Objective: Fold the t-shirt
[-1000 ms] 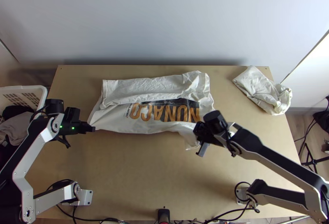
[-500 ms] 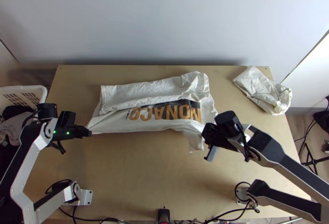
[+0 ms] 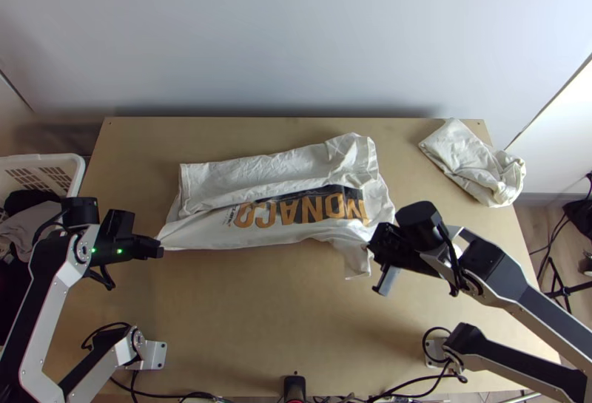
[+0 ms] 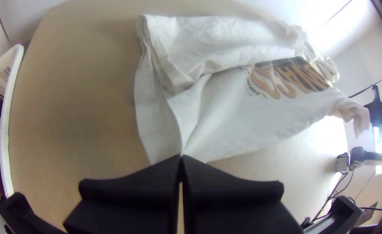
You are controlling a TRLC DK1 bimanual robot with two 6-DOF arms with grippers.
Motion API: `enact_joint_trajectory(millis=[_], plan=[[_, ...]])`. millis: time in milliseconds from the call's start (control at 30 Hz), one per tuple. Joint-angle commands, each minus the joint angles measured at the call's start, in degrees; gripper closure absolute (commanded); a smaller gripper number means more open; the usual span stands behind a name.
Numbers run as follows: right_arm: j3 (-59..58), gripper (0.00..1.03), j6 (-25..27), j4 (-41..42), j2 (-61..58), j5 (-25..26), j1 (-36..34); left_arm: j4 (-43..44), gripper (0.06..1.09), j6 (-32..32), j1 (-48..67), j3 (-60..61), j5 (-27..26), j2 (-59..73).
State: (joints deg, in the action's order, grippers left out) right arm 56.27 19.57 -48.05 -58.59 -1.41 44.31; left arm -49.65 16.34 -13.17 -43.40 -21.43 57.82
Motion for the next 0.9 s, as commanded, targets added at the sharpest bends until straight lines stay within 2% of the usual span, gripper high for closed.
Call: enact_joint_trajectory(millis=[0, 267, 400, 867], plan=[[1.30, 1.00, 1.87, 3.23, -2.94, 0.00, -2.74, 1.13, 1.05, -0.61, 0.69, -3.27, -0.10, 3.88], [2.70, 1.00, 4.95, 8.24, -9.53, -0.17, -8.63, 3.59, 1.05, -2.01, 1.83, -10.04, -0.10, 11.61], [4.73, 1.00, 7.23, 11.14, -14.19, -2.02, -13.73, 4.56, 1.05, -2.10, 2.18, -13.29, -0.10, 15.92], [20.19, 1.00, 9.78, 15.36, -34.84, -4.30, -23.22, 7.20, 1.05, -3.59, 2.18, -27.97, -0.01, 33.76]])
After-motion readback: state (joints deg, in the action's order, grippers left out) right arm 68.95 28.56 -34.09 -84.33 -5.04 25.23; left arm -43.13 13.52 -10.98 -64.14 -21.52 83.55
